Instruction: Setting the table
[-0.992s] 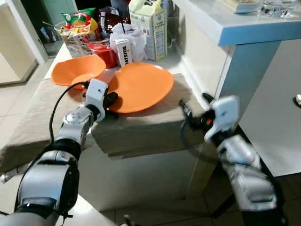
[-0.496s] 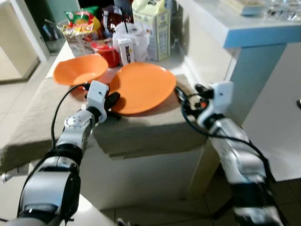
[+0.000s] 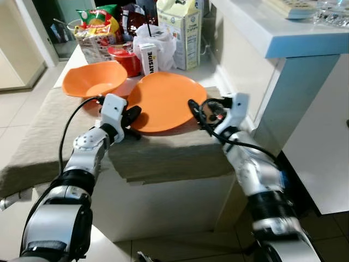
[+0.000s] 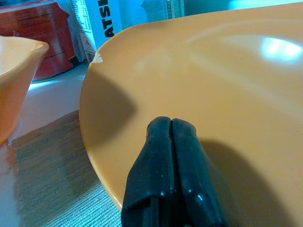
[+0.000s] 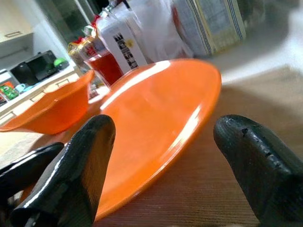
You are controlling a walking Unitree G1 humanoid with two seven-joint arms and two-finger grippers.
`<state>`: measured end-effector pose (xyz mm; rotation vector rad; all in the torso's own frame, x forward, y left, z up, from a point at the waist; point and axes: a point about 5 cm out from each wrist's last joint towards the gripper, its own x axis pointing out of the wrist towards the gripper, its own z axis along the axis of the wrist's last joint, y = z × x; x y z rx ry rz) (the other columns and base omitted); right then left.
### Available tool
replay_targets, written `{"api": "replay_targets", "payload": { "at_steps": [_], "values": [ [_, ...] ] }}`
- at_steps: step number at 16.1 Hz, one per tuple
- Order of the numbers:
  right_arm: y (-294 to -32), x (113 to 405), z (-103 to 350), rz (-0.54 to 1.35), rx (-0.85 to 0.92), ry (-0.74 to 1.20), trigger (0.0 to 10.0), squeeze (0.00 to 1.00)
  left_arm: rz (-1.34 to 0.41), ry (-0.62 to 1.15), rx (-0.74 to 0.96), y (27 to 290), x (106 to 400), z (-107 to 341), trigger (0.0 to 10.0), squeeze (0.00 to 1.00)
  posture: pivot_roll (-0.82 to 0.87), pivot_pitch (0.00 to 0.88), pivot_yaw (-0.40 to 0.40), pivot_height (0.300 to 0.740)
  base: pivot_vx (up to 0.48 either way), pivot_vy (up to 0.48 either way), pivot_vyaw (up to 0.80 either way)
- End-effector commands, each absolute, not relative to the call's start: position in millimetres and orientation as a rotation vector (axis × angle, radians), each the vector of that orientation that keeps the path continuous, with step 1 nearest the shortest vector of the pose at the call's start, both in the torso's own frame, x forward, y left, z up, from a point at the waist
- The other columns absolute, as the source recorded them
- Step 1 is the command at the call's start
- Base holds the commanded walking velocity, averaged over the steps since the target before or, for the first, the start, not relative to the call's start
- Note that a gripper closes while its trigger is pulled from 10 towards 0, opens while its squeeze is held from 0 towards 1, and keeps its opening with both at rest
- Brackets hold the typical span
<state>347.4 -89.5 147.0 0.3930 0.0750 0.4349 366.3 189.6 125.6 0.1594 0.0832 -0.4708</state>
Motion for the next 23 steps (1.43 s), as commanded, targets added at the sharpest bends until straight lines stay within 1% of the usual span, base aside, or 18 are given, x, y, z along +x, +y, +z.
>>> {"api": "replay_targets", "payload": {
  "at_steps": [1, 5, 8, 11, 14, 15, 23],
  "values": [
    [-86.9, 351.3, 148.9, 0.43, 0.419, 0.069, 10.0, 0.0, -0.487, 0.246, 0.142, 193.2, 351.6, 91.4, 0.0, 0.0, -0.09, 0.03, 0.062, 0.736, 0.0, 0.0, 0.0],
    [-81.5, 363.3, 145.5, 0.408, 0.444, 0.094, 10.0, 0.0, -0.488, 0.223, 0.144, 196.4, 352.7, 98.0, 0.0, 0.0, -0.06, 0.024, 0.059, 0.736, 0.0, 0.0, 0.0],
    [-74.7, 365.7, 141.6, 0.409, 0.467, 0.114, 10.0, 0.0, -0.489, 0.209, 0.14, 196.4, 353.0, 101.0, 0.0, 0.0, -0.06, 0.022, 0.057, 0.736, 0.0, 0.0, 0.0],
    [-67.1, 367.6, 138.7, 0.419, 0.47, 0.128, 10.0, 0.0, -0.503, 0.189, 0.131, 192.7, 353.0, 104.2, 0.0, 0.0, -0.05, 0.022, 0.053, 0.736, 0.0, 0.0, 0.0],
    [-59.7, 371.1, 130.6, 0.403, 0.471, 0.182, 10.0, 0.0, -0.519, 0.169, 0.115, 187.7, 353.3, 108.6, 0.0, 0.0, -0.05, 0.022, 0.049, 0.736, 0.0, 0.0, 0.0],
    [-57.5, 371.2, 127.2, 0.392, 0.484, 0.203, 0.0, 0.0, -0.524, 0.156, 0.107, 185.1, 353.6, 111.2, 0.0, 0.0, -0.04, 0.021, 0.047, 0.736, 0.0, 0.0, 0.0],
    [-53.1, 371.9, 118.9, 0.378, 0.476, 0.244, 0.0, 0.0, -0.566, 0.09, 0.072, 172.0, 353.1, 130.5, 0.0, 0.0, -0.04, 0.023, 0.043, 0.736, 0.0, 0.0, 0.0]
  ]
}}
